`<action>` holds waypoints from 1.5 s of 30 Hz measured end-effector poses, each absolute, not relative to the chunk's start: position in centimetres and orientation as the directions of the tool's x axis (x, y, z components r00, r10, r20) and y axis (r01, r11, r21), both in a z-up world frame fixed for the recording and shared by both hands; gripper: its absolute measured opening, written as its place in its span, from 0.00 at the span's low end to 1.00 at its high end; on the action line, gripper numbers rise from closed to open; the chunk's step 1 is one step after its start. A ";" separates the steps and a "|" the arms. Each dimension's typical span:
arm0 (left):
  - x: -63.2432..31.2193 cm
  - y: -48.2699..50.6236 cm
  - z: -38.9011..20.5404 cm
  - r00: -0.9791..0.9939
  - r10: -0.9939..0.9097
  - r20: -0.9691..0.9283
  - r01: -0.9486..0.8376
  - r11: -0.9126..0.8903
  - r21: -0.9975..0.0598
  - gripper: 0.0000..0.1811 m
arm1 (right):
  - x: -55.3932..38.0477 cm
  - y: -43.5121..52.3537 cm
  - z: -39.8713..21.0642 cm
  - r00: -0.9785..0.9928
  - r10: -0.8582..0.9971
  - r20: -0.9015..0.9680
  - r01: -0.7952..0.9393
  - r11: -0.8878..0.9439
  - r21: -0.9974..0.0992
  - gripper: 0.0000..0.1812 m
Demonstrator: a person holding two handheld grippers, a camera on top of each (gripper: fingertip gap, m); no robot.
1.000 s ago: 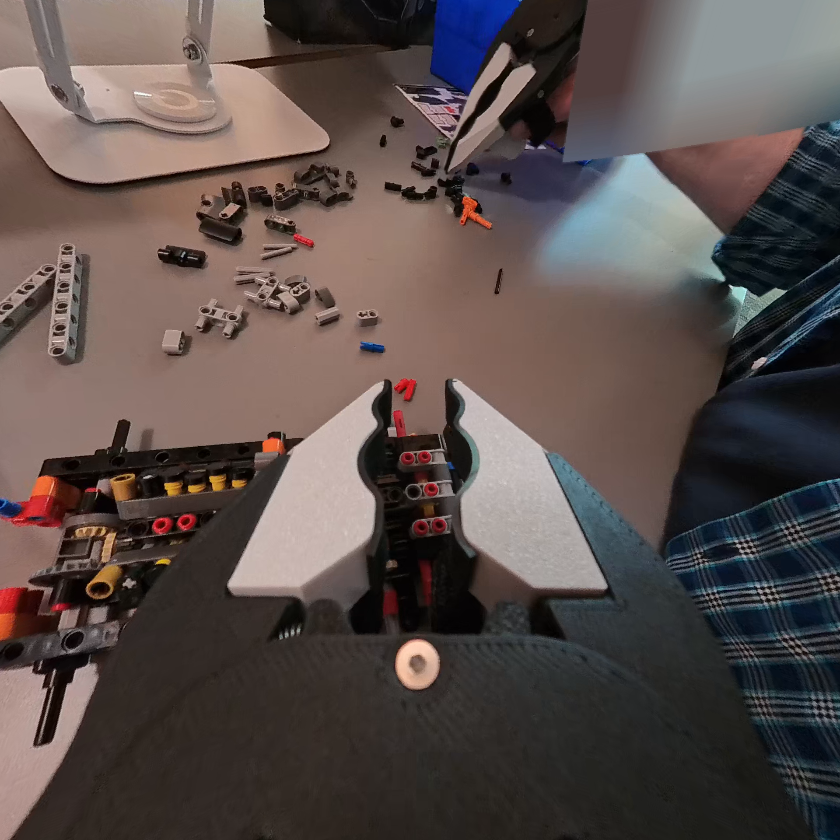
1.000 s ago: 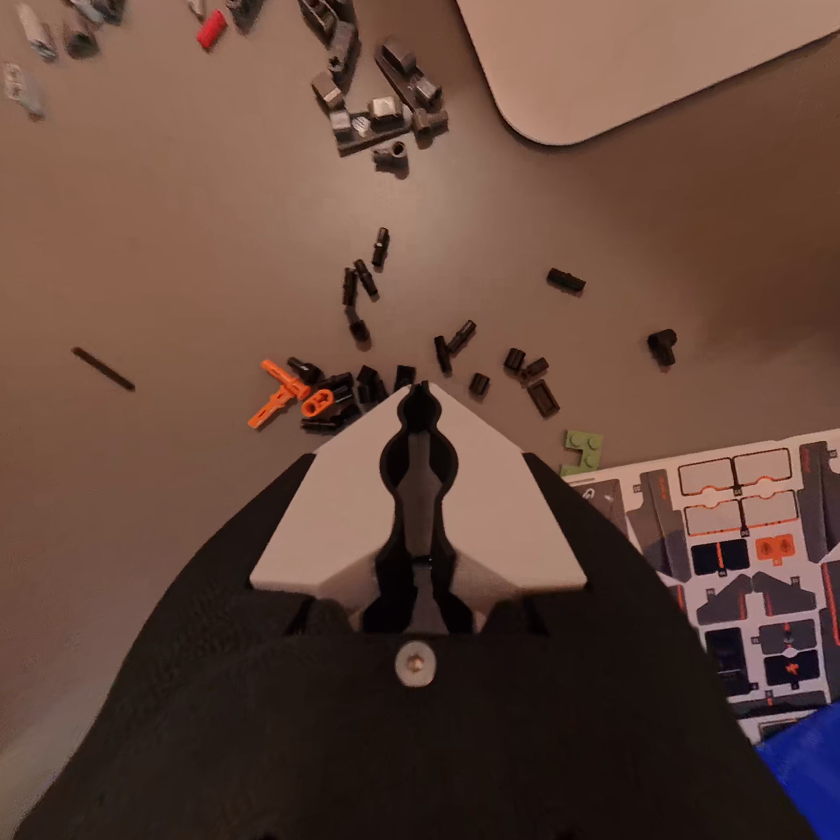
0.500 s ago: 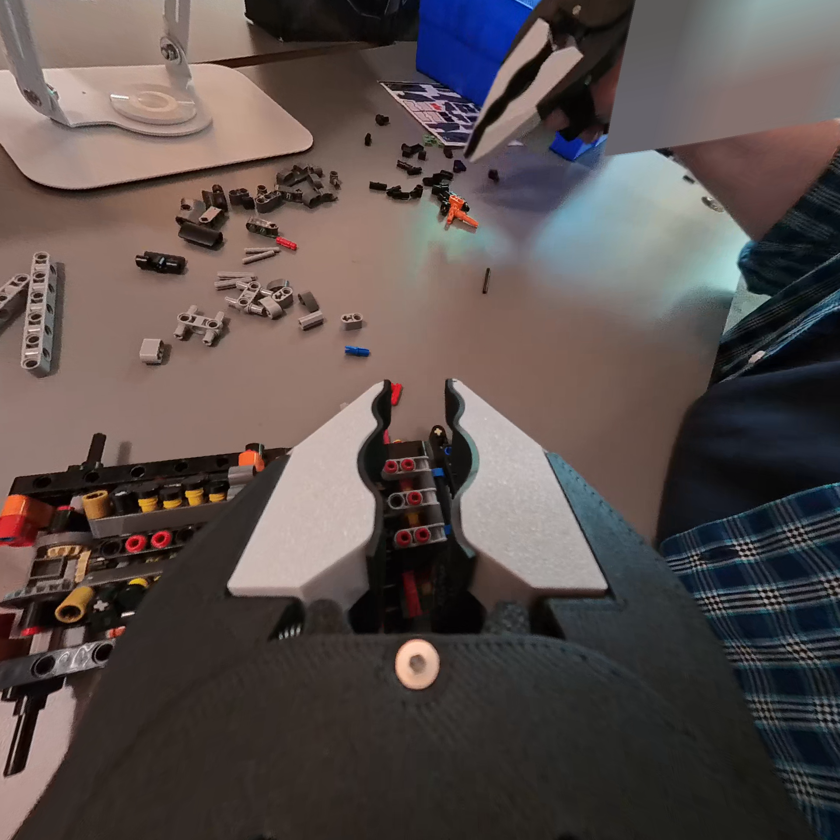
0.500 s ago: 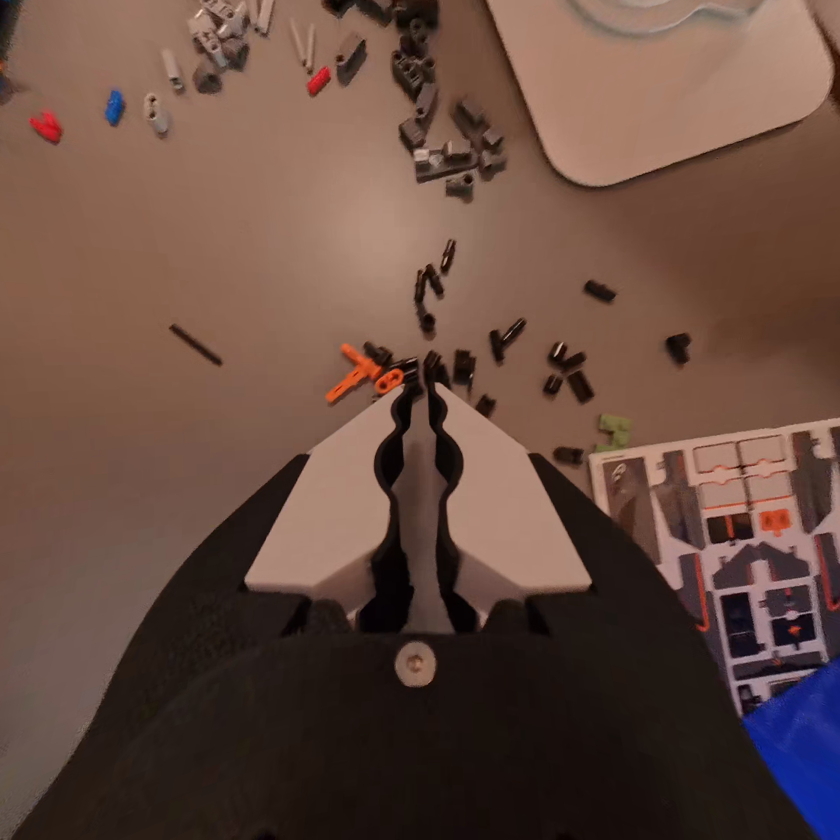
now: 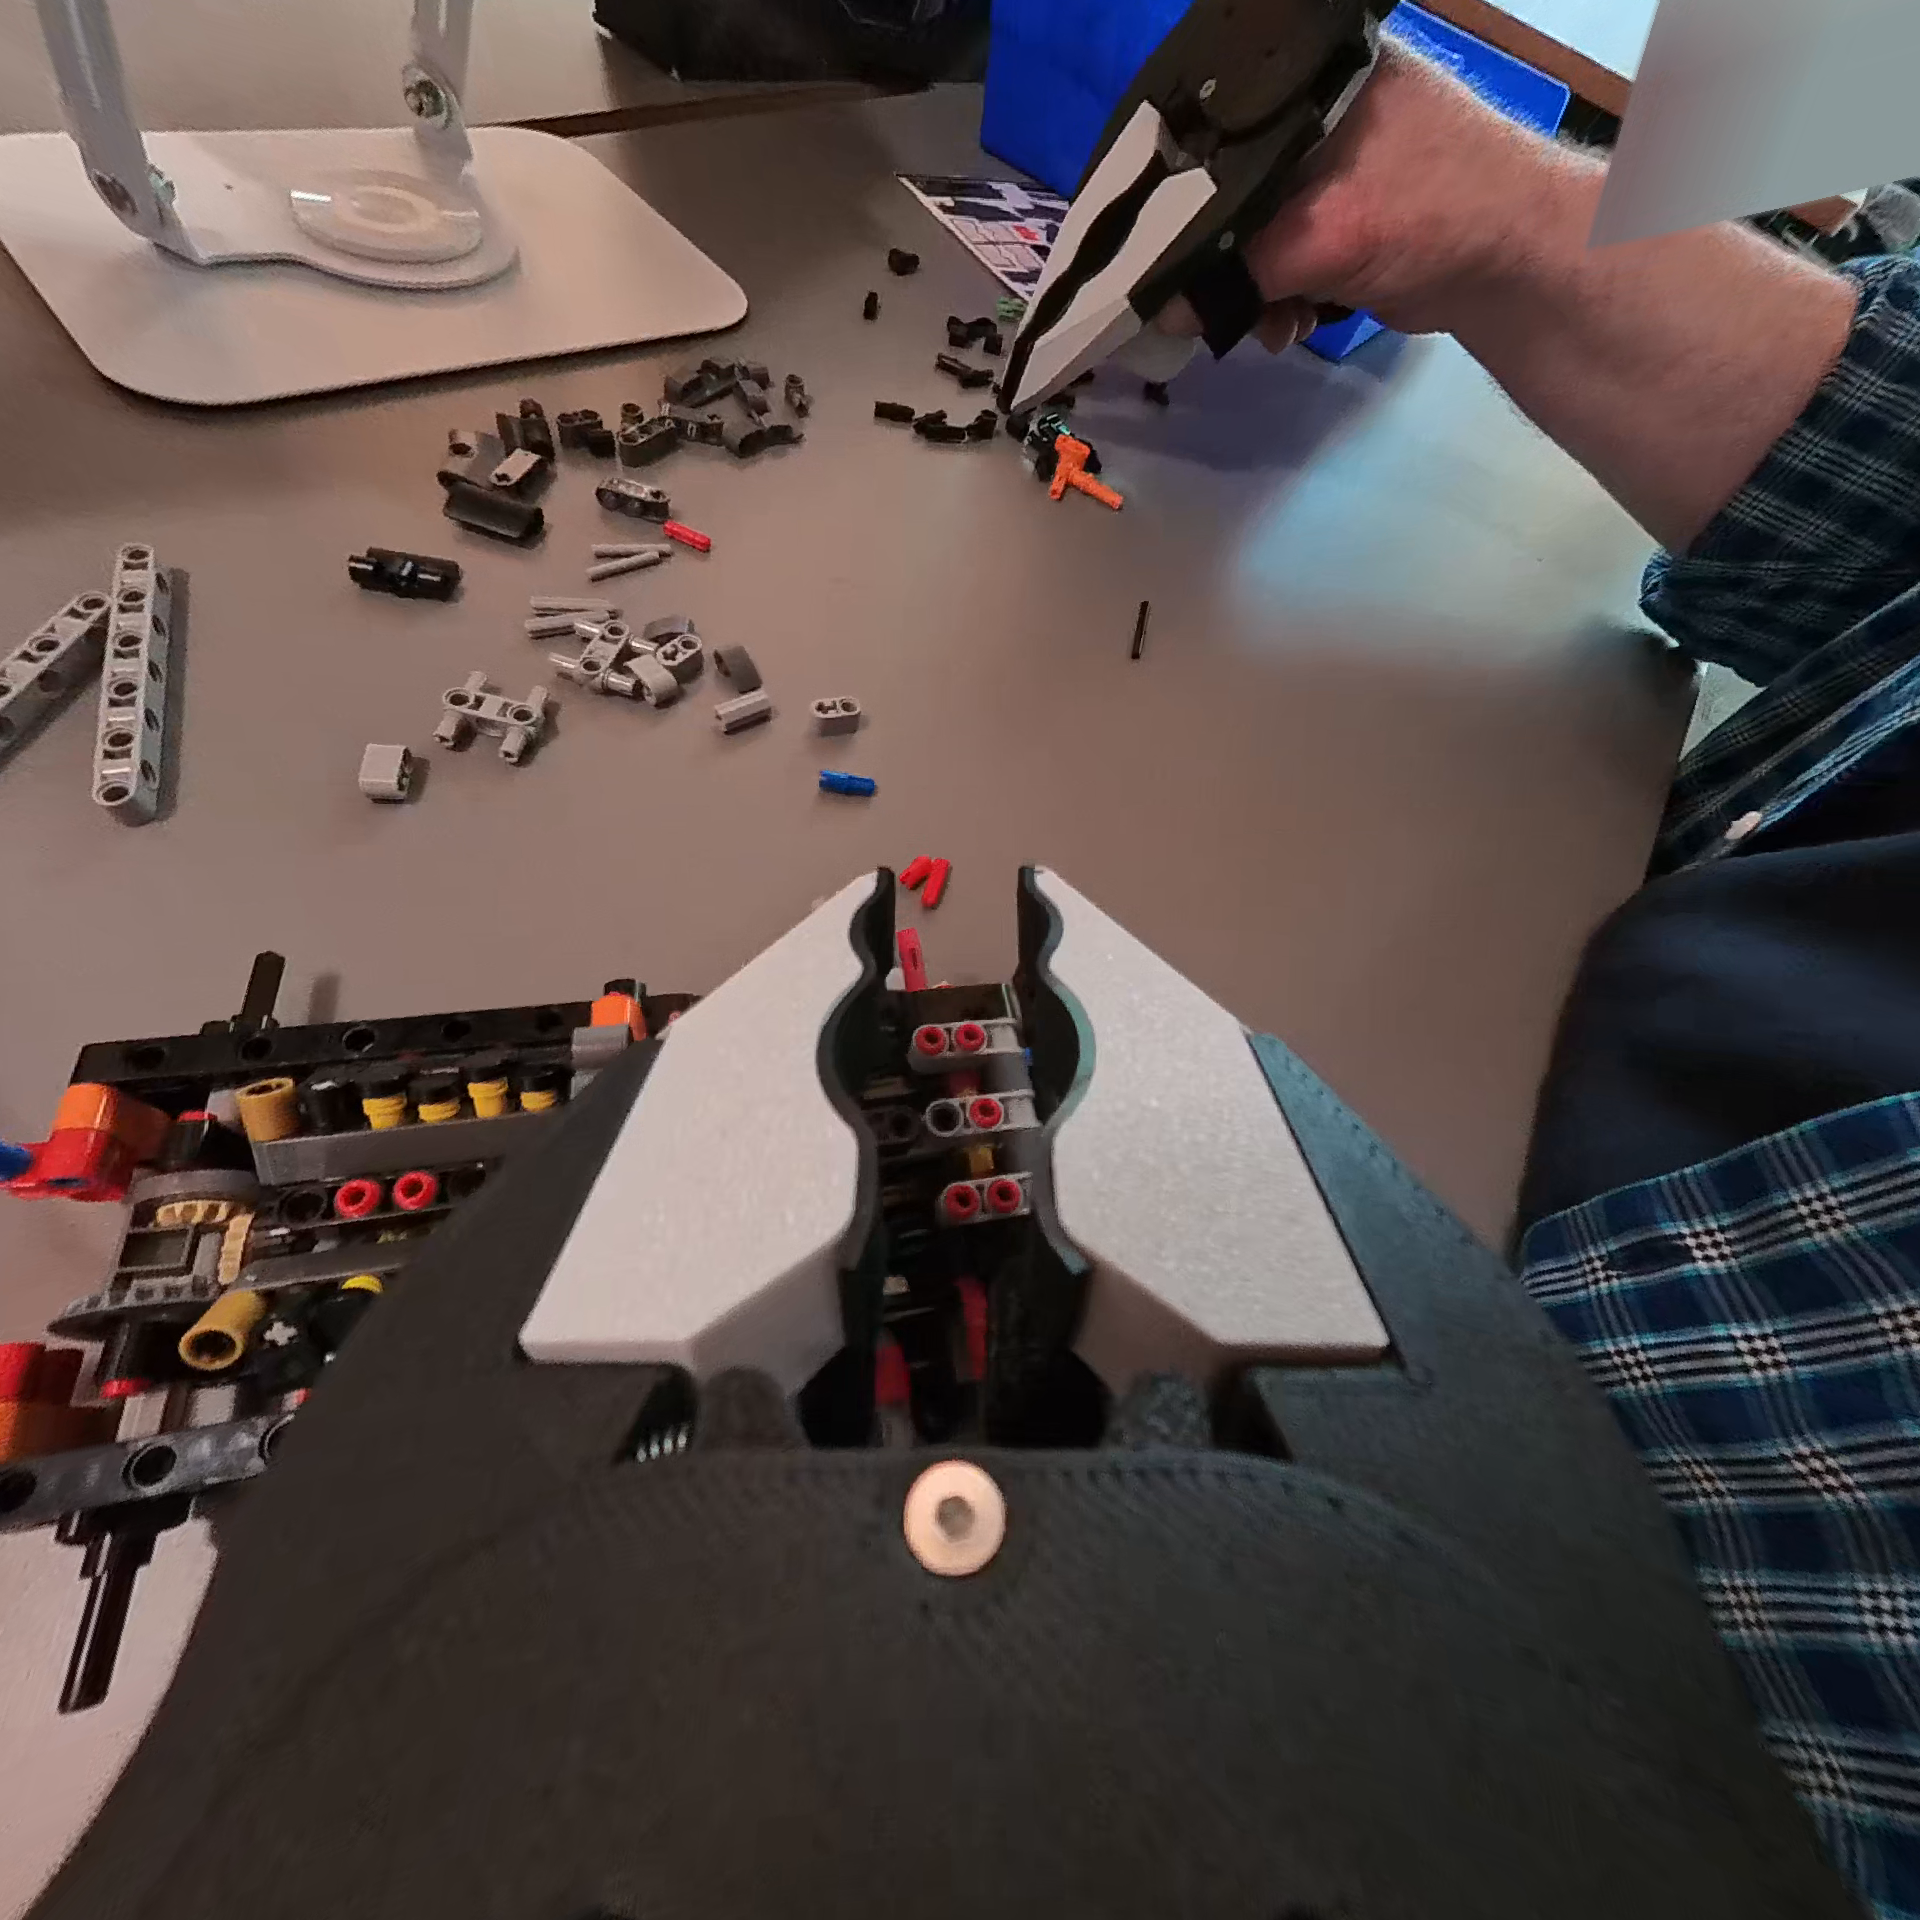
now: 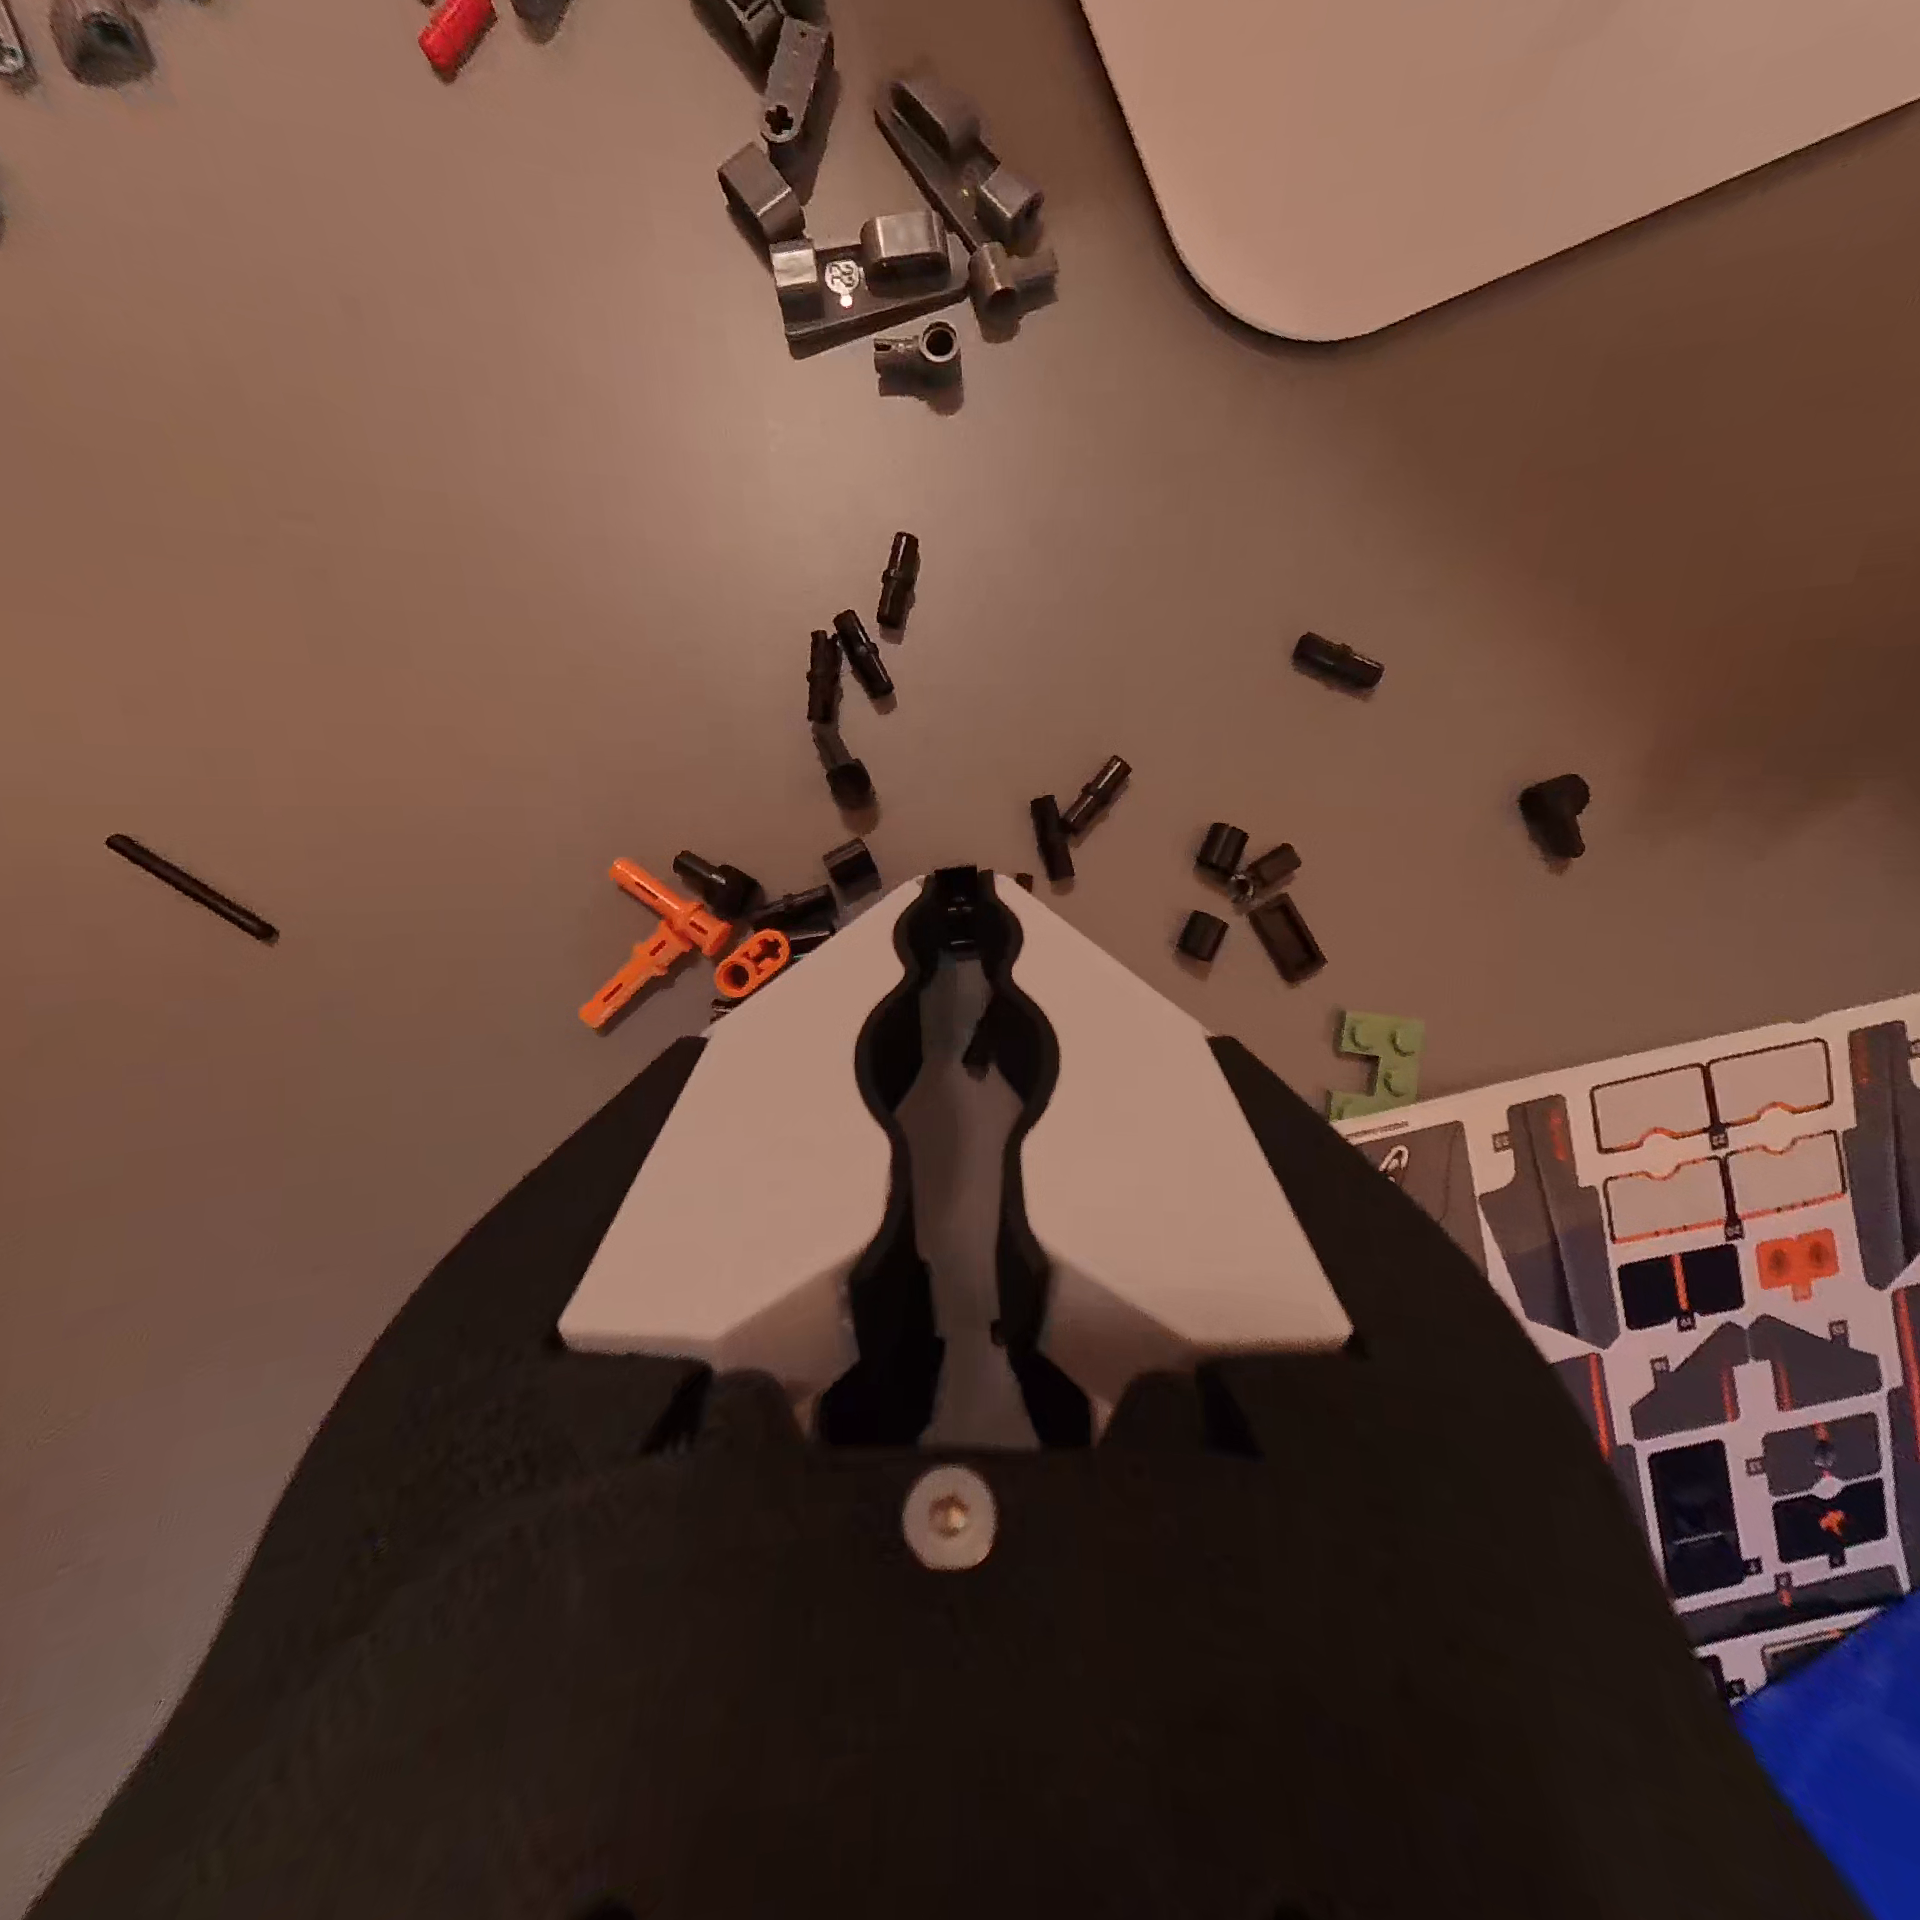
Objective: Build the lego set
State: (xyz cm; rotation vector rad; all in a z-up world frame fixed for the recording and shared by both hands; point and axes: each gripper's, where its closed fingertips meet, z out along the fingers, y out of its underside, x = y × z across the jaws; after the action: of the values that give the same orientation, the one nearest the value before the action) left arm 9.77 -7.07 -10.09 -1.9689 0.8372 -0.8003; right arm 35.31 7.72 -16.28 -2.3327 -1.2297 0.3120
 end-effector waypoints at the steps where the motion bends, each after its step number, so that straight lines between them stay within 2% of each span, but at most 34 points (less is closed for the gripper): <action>1: 9.7 -7.0 -10.1 0.576 -0.786 0.225 -0.256 -0.435 -0.864 0.13 | 35.3 7.7 -16.3 0.571 0.821 0.019 0.711 -0.483 -0.511 0.02; 20: 8.7 -7.1 -9.8 0.563 -0.771 0.298 -0.171 -0.462 -0.870 0.13 | 35.3 7.4 -16.3 0.577 0.816 -0.032 0.698 -0.513 -0.500 0.02; 32: 8.6 -6.9 -9.1 0.556 -0.763 0.330 -0.120 -0.466 -0.877 0.12 | 34.4 5.8 -14.6 0.616 0.768 -0.177 0.546 -0.577 -0.607 0.01; 45: 9.4 -7.2 -8.3 0.544 -0.772 0.329 -0.101 -0.449 -0.888 0.13 | 30.6 2.1 -10.5 0.536 0.781 -0.322 0.403 -0.571 -0.715 0.02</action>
State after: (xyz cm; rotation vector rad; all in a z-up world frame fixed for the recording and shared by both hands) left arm 9.38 -7.22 -8.25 -1.8899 0.7121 -0.9480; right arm 30.58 2.14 -10.48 -2.1991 -0.9541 0.8578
